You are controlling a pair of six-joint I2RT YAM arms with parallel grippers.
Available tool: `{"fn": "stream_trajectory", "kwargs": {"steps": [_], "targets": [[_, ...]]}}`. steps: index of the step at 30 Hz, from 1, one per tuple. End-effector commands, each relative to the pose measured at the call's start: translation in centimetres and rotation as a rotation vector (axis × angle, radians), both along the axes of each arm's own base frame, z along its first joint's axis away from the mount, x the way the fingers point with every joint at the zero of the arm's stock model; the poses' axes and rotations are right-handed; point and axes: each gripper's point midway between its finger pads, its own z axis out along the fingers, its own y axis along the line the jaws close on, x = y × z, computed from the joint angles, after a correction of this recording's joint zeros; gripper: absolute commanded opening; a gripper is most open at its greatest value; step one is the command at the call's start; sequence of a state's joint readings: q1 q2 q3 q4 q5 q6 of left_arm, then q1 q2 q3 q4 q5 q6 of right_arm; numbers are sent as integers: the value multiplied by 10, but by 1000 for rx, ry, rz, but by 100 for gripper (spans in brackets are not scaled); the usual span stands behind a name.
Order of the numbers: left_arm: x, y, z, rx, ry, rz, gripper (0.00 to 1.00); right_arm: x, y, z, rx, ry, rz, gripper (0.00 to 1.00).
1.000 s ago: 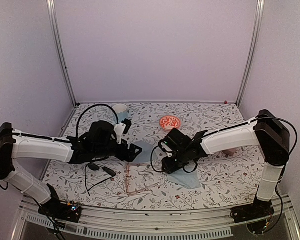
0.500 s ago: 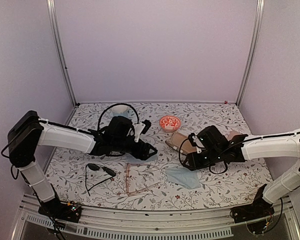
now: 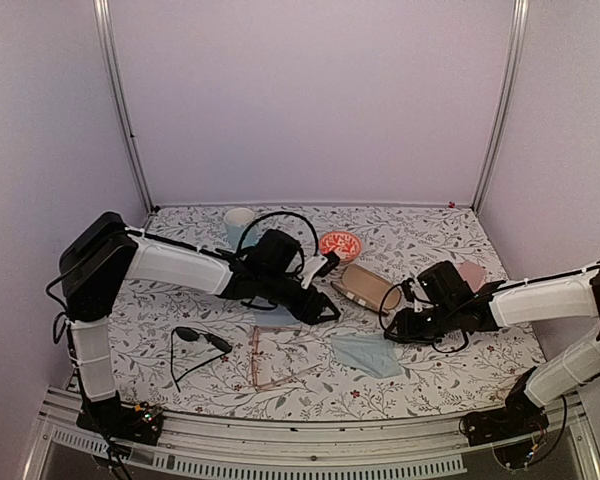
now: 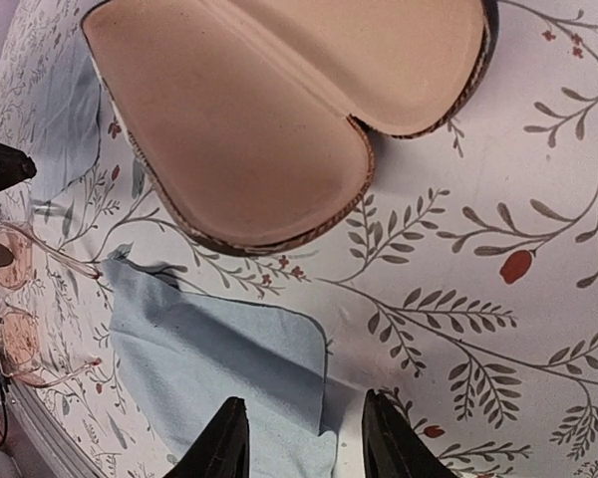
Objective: Organize the sunglasses
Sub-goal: Pick up the glasses cleaning cloth from the center of the board.
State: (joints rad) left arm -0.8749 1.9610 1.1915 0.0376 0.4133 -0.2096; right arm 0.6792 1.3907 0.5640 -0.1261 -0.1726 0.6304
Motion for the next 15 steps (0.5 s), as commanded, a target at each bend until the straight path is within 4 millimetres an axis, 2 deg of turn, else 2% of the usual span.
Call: {"fn": "stream_trajectory", "kwargs": {"steps": [1,4,15], "targets": [[-22,-14,-21,52,43,-106,59,7,12,-2,40,9,13,39],[-25,-14,-34,84,67,-122,56,6,13,-7,38,23,18,37],[-38,-17,-48,128,85,-175,48,7,15,-12,61,29,-2,33]]}}
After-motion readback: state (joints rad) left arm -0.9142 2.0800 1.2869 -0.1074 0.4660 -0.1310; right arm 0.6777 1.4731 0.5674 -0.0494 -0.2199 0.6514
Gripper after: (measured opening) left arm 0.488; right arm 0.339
